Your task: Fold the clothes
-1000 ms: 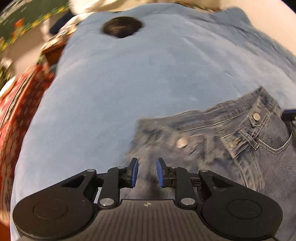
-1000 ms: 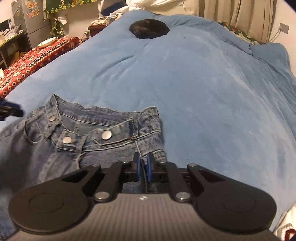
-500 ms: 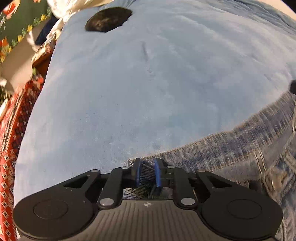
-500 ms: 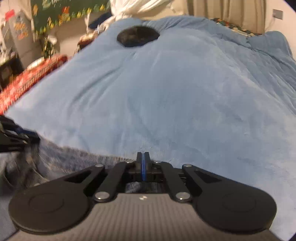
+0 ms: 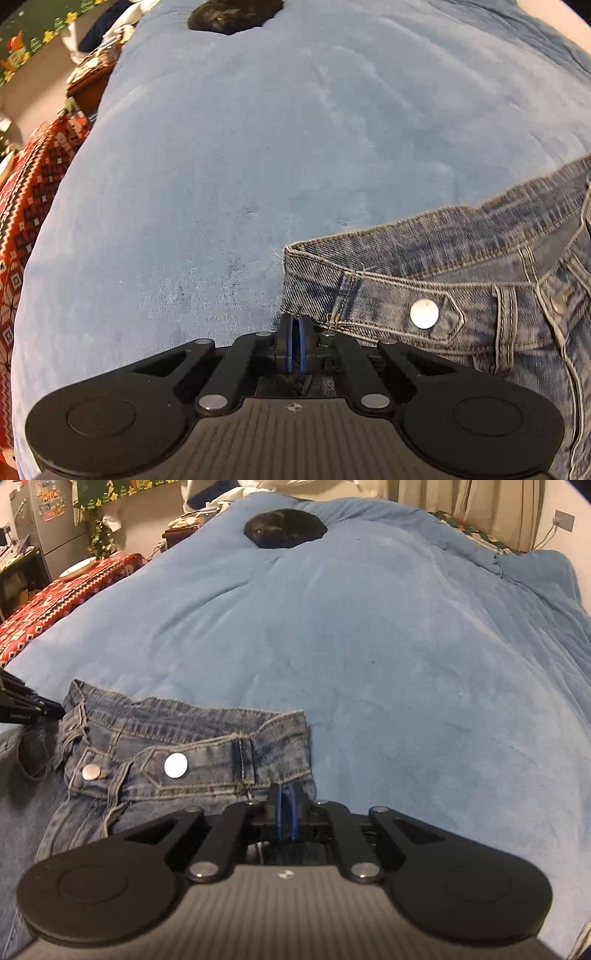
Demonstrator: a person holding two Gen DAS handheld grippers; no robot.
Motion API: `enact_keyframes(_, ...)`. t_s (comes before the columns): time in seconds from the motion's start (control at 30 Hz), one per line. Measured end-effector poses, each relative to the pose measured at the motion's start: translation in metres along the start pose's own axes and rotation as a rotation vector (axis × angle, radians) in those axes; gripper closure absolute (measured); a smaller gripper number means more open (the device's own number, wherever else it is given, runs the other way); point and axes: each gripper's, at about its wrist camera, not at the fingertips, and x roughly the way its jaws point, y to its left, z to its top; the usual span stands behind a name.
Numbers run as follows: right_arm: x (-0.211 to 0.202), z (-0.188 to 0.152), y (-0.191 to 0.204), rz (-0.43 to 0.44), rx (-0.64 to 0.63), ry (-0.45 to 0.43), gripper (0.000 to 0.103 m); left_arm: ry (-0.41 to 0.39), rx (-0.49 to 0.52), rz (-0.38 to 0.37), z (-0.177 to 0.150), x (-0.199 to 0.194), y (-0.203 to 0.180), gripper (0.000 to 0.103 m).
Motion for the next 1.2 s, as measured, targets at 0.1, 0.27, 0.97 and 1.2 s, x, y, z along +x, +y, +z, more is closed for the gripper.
enact_keyframes(0.1, -0.004, 0.004, 0.003, -0.008, -0.017, -0.007, 0.099, -0.011, -0.032, 0.010, -0.001, -0.010, 0.005, 0.097)
enact_keyframes(0.27, -0.050, -0.002, 0.004, 0.021, 0.014, -0.047, 0.097, -0.052, -0.109, -0.021, -0.014, -0.052, 0.020, 0.097)
enact_keyframes(0.97, -0.039, -0.027, 0.079, 0.087, 0.008, -0.058, 0.092, 0.017, -0.193, -0.046, -0.123, -0.105, -0.013, 0.097)
enact_keyframes(1.2, -0.033, -0.057, 0.134, 0.236, -0.159, 0.031, 0.092, 0.016, -0.221, -0.043, -0.150, -0.121, -0.007, 0.097)
